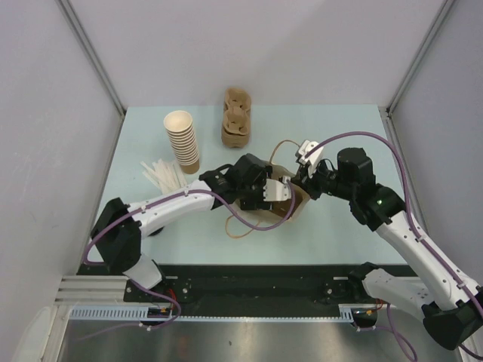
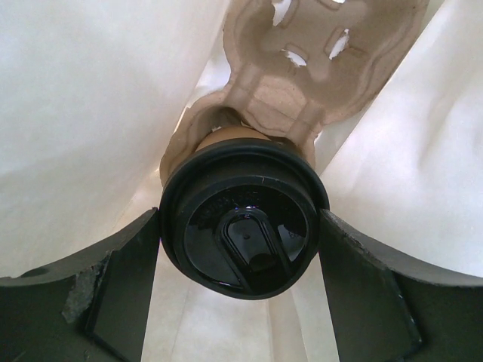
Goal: Pack the takeout coffee
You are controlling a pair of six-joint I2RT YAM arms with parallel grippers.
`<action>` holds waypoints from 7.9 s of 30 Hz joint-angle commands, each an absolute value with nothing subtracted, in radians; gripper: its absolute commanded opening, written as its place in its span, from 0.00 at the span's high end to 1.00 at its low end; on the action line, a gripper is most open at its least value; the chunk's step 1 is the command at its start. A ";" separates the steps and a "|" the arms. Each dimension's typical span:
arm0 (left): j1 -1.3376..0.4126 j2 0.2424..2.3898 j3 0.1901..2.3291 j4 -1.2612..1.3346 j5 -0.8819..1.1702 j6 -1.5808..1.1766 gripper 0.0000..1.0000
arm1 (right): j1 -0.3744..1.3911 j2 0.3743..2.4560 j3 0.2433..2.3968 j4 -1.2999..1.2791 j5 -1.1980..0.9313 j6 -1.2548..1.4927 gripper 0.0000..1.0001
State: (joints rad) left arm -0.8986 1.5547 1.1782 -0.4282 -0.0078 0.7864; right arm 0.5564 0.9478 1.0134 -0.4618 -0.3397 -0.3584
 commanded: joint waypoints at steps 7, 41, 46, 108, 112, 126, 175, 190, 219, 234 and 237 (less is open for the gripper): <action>-0.810 1.764 1.461 -0.681 0.098 0.779 0.80 | 0.388 1.032 1.029 -0.388 -0.609 -0.322 1.00; -0.732 2.049 1.632 -0.827 0.166 0.850 0.69 | 0.249 1.209 1.054 -0.333 -0.703 -0.380 1.00; -0.732 1.999 1.672 -0.842 0.176 0.818 0.36 | 0.247 1.198 1.055 -0.337 -0.703 -0.377 1.00; -0.788 1.838 2.155 -1.089 0.261 0.680 0.02 | 0.318 1.213 1.115 -0.382 -0.522 -0.325 1.00; -0.788 1.845 2.241 -1.094 0.298 0.655 0.02 | 0.316 1.210 1.115 -0.387 -0.517 -0.322 1.00; -0.746 1.792 2.301 -0.997 0.357 0.451 0.05 | 0.310 1.181 1.115 -0.393 -0.561 -0.322 1.00; 0.360 1.361 1.286 -0.718 0.170 -0.251 0.09 | 0.324 1.189 1.276 -0.548 -0.519 -0.250 0.43; 0.408 1.633 1.195 -0.480 0.324 -0.337 0.52 | 0.333 1.184 1.446 -0.710 -0.368 -0.301 0.10; 0.347 1.917 1.244 -0.302 0.316 -0.466 0.68 | 0.416 1.244 1.583 -0.842 -0.158 -0.299 0.06; 0.347 1.830 1.244 -0.337 0.304 -0.463 0.96 | 0.414 1.253 1.585 -0.827 -0.161 -0.307 0.06; 0.347 1.786 1.250 -0.370 0.287 -0.454 1.00 | 0.416 1.252 1.578 -0.818 -0.163 -0.305 0.05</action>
State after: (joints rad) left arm 0.3508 1.9007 1.2217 -0.3439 0.3088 -0.4629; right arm 0.4110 1.2526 1.5436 -0.8471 -0.1692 -0.2932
